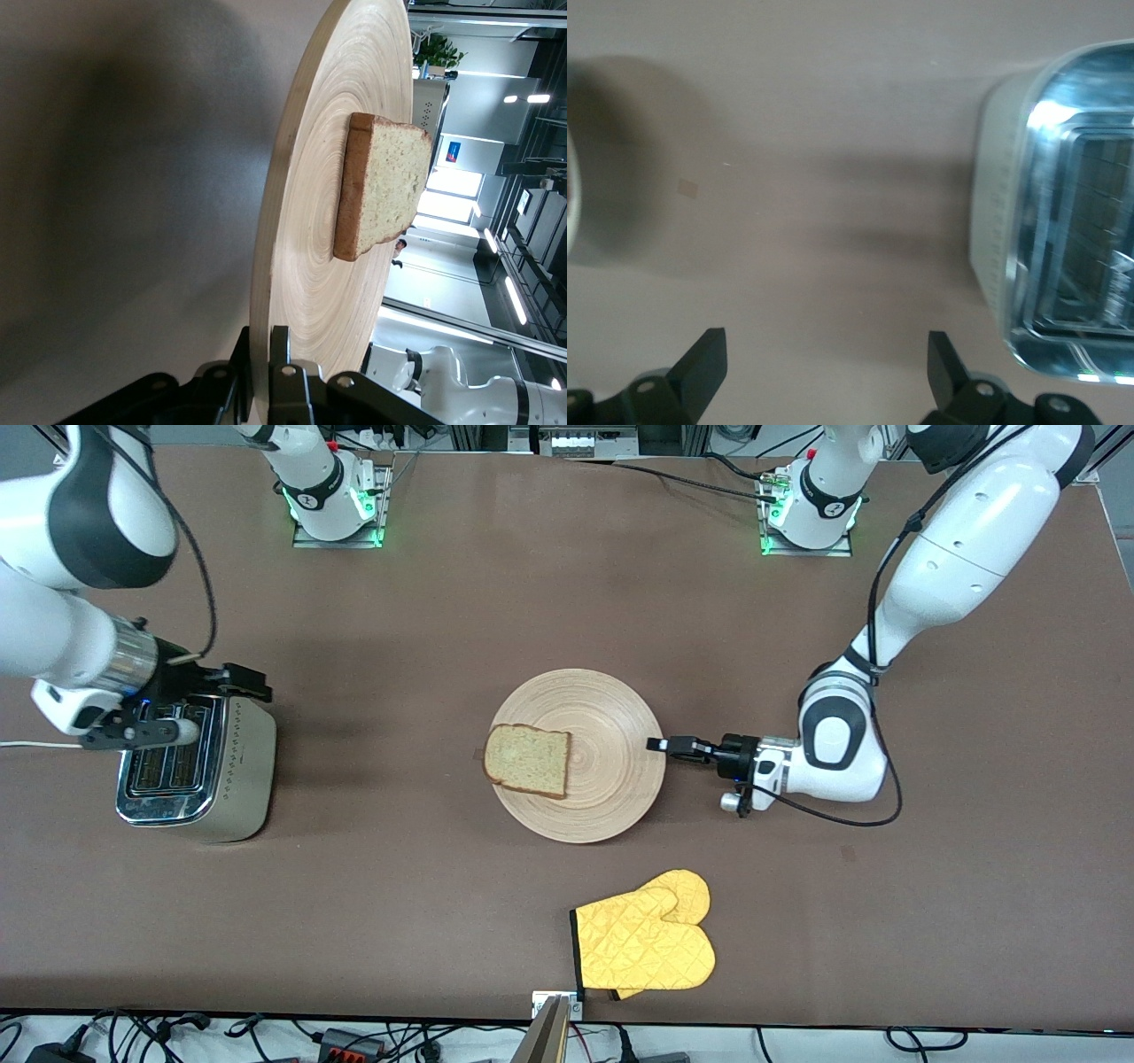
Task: Move plate and put bread in toaster
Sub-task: 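Push the plate with the left gripper while the right gripper nears the toaster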
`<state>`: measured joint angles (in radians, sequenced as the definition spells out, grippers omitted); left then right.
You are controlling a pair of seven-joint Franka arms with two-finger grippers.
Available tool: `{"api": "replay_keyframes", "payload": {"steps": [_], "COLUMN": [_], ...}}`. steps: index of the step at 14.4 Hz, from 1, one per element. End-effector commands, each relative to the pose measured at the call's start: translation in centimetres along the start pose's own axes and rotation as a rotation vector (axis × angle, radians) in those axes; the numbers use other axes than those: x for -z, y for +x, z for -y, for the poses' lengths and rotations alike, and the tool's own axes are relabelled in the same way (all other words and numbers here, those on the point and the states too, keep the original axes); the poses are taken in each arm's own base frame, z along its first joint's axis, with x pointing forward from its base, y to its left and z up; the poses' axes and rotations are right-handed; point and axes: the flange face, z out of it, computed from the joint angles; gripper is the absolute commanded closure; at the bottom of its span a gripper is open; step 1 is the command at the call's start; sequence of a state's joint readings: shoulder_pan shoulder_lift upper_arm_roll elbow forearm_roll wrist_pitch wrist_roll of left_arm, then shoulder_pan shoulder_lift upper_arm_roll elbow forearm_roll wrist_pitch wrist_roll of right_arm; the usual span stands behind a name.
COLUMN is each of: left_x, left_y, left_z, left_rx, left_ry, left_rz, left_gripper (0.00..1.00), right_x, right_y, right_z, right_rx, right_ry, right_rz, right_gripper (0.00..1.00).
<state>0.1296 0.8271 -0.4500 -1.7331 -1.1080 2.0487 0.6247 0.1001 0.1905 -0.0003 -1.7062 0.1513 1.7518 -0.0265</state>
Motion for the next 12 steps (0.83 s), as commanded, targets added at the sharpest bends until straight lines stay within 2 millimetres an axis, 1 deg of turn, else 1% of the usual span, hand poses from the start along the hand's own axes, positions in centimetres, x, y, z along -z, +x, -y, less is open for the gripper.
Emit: {"api": "replay_keyframes", "payload": {"steps": [1,3,4,5,8,10,11,12], "left_x": [-2.6,-4.8,-5.4,-5.8,-8.1,-8.5,-9.2,-9.2], "left_y": [-0.2,-0.3,-0.3,-0.3,-0.9,-1.2,-1.7,-1.7], "left_z": [-0.1,-0.3,-0.1,0.2,0.0,0.0,0.2,0.3], "left_rx": [0.020,0.029,0.033,0.043,0.052,0.060,0.068,0.070], "left_ry": [-0.024,-0.014,-0.003,0.001,0.013,0.016,0.020,0.021], "left_rz": [-0.018,-0.031,-0.041,-0.050,-0.050,-0.042,-0.029,-0.028], "left_gripper": [0.99,0.99,0.99,0.99,0.99,0.99,0.97,0.94], "right_x": [-2.8,-4.1,-4.7,-5.5,-7.8,-8.1,-8.3,-8.7], "right_y": [1.2,1.9,2.1,2.3,3.2,3.2,3.2,3.3], "right_z": [1.4,2.1,3.1,3.6,3.5,3.6,3.7,3.8], "right_rx": [0.016,0.030,0.046,0.050,0.045,0.045,0.041,0.027], "right_ry": [0.007,0.002,-0.001,0.000,0.003,0.004,0.005,0.007], "right_rz": [0.028,0.025,0.021,0.024,0.037,0.044,0.047,0.052], "right_gripper": [0.00,0.00,0.00,0.00,0.00,0.00,0.00,0.00]}}
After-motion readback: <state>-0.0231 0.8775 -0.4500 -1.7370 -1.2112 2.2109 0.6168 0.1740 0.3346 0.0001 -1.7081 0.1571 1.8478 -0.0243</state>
